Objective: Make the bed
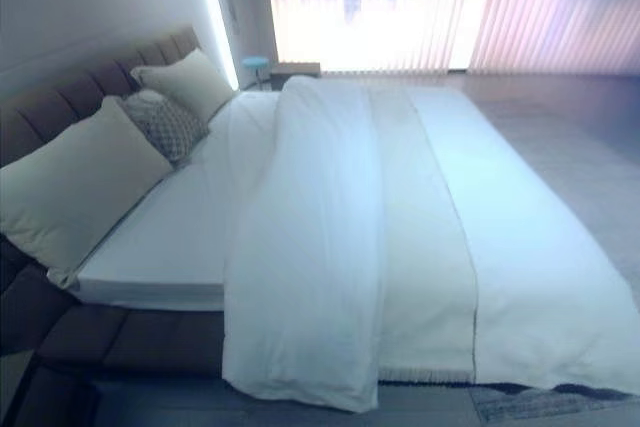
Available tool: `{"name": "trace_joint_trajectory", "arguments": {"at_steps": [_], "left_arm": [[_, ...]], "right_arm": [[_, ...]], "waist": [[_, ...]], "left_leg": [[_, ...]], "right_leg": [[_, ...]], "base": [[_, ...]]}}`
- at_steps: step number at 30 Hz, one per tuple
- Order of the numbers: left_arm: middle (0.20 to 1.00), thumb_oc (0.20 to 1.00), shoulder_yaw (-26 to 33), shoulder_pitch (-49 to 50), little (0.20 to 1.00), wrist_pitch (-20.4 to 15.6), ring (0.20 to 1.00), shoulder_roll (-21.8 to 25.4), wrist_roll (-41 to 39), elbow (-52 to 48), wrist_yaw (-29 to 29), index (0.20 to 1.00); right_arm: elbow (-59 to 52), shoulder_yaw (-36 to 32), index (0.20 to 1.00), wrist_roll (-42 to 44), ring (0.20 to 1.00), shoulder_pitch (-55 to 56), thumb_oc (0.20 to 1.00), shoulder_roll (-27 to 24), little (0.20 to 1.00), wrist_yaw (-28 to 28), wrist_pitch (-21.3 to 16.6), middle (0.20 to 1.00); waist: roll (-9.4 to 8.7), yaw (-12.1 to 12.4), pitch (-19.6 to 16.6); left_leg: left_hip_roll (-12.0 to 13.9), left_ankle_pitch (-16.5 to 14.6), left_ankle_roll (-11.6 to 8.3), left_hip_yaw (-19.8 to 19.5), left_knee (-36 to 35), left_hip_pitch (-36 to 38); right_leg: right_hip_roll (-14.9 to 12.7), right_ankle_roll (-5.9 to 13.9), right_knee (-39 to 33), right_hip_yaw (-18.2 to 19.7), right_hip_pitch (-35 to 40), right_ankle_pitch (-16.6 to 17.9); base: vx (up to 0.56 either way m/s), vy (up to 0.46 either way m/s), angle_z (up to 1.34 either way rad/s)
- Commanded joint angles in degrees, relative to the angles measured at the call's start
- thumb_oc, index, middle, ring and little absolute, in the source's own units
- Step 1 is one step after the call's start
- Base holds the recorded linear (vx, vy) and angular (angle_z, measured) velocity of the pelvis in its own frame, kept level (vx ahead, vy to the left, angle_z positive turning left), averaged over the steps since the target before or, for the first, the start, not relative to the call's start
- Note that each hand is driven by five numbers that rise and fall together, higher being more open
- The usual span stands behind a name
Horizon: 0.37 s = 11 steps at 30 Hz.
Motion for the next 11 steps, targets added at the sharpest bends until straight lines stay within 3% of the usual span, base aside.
{"name": "trace_joint_trajectory", "arguments": {"at_steps": [1, 11], "left_arm": [[1.000, 1.000, 0.6, -2.9, 1.000, -0.2, 1.000, -0.8, 2.7, 2.1, 0.9, 1.000], [1.000, 1.000, 1.2, -2.2, 1.000, 0.8, 1.000, -0.3, 5.4, 5.4, 0.4, 1.000]], "right_arm": [[1.4, 1.4, 1.000, -1.8, 1.000, -3.8, 1.000, 0.0, 1.000, 0.5, 0.1, 1.000], [3.0, 1.9, 1.000, -2.2, 1.000, -3.5, 1.000, 0.8, 1.000, 1.1, 0.4, 1.000]], "waist": [[-1.54, -0.6, 0.4], [-1.74, -0.4, -0.9]], "left_leg": [[-5.4, -5.2, 1.10, 2.1, 0.4, 3.1], [-4.9, -6.0, 1.29, 3.1, 0.4, 5.0]], "right_leg": [[0.4, 3.55, 0.7, 1.1, -1.3, -0.1], [0.8, 3.43, 0.3, 1.5, 0.2, -0.3]], "base": [[0.04, -0.031, -0.02], [0.00, -0.003, 0.00]]}}
